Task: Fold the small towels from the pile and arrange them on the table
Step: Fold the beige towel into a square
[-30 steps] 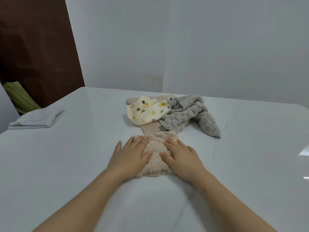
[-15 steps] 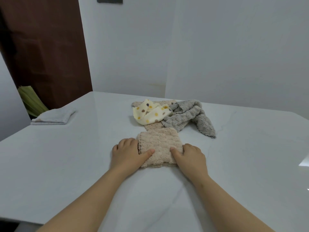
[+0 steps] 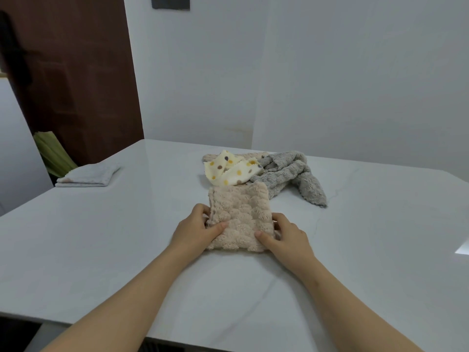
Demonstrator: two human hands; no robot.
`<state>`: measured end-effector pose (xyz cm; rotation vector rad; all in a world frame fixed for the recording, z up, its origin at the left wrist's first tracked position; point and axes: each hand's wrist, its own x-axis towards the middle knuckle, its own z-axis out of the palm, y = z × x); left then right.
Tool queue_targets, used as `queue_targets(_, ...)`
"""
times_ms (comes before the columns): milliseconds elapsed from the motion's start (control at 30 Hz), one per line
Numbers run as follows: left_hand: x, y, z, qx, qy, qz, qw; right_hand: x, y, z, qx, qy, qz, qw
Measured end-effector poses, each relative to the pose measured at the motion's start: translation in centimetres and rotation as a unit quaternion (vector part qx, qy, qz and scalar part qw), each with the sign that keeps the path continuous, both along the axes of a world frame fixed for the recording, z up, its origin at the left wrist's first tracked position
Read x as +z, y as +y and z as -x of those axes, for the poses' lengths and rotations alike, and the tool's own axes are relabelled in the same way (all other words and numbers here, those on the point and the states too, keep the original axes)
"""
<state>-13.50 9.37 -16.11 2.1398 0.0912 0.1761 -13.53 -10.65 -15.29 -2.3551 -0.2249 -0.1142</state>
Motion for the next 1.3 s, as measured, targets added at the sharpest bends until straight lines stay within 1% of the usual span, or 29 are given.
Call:
queue_targets(67,0.2,0.0,0.4,-0.02,-0.016,0.047,0.999,0.1,0.0,0.2,0.005,-0.006,-0.023,1.0)
queue_targets(100,0.3,-0.1,0.6,-0.033,-0.025,0.057,0.998,0.1,0.0,0.2,0.004,-0.005,-0.034,0.999)
queue_targets(167,0.3,-0.1,0.7,-0.048,-0.037,0.037,0.998,0.1,0.0,0.2,0.002,0.005,-0.065,0.998)
queue_targets(233,0.1,-0.2,0.6,-0.062,-0.042,-0.007,0.997,-0.1,-0.2,0.2,0.01,0.003,-0.086,0.996)
queue_targets(267,0.0,-0.2,0.6,-0.068,-0.044,-0.022,0.996,-0.2,-0.2,0.2,0.022,-0.007,-0.08,0.997)
queue_targets(333,-0.2,-0.2,0.6,-0.077,-0.056,-0.037,0.995,-0.4,-0.3,0.2,0.051,-0.031,-0.034,0.998)
queue_targets(400,0.0,-0.2,0.9,-0.08,-0.061,-0.029,0.995,-0.2,-0.3,0.2,0.067,-0.042,0.013,0.997)
queue_targets(433,0.3,-0.2,1.0,-0.082,-0.064,-0.019,0.994,-0.2,-0.3,0.1,0.069,-0.044,0.02,0.996)
queue_targets(667,0.1,0.1,1.1,-0.051,-0.067,0.005,0.996,-0.7,-0.3,-0.7,0.044,-0.012,-0.06,0.997)
queue_targets(767,-0.6,0.0,0.9,-0.035,-0.043,0.026,0.998,-0.4,-0.2,-2.1,0.024,0.033,-0.149,0.988)
queue_targets(833,-0.8,0.2,0.6,-0.022,-0.036,0.061,0.997,-0.1,0.0,-2.8,0.025,0.04,-0.152,0.987)
queue_targets(900,-0.7,0.3,-0.2,-0.005,-0.033,0.135,0.99,0.0,0.1,-3.4,0.036,0.05,-0.139,0.988)
queue_targets(967,-0.3,0.5,-1.0,-0.016,-0.005,0.208,0.978,-0.2,0.1,-4.0,0.036,0.061,-0.133,0.989)
queue_targets(1033,0.3,0.7,-1.8,-0.037,0.029,0.196,0.979,-0.1,0.1,-4.4,0.033,0.083,-0.128,0.988)
queue_targets(1167,1.5,0.5,-2.8,-0.04,0.083,0.137,0.986,1.3,0.2,-4.7,0.069,0.162,-0.06,0.983)
queue_targets(1200,1.9,0.5,-2.8,-0.035,0.096,0.134,0.986,1.8,0.2,-4.7,0.072,0.184,-0.056,0.979)
queue_targets(1300,3.8,0.4,-2.6,-0.024,0.145,0.166,0.975,3.4,0.5,-4.4,0.053,0.238,-0.078,0.967)
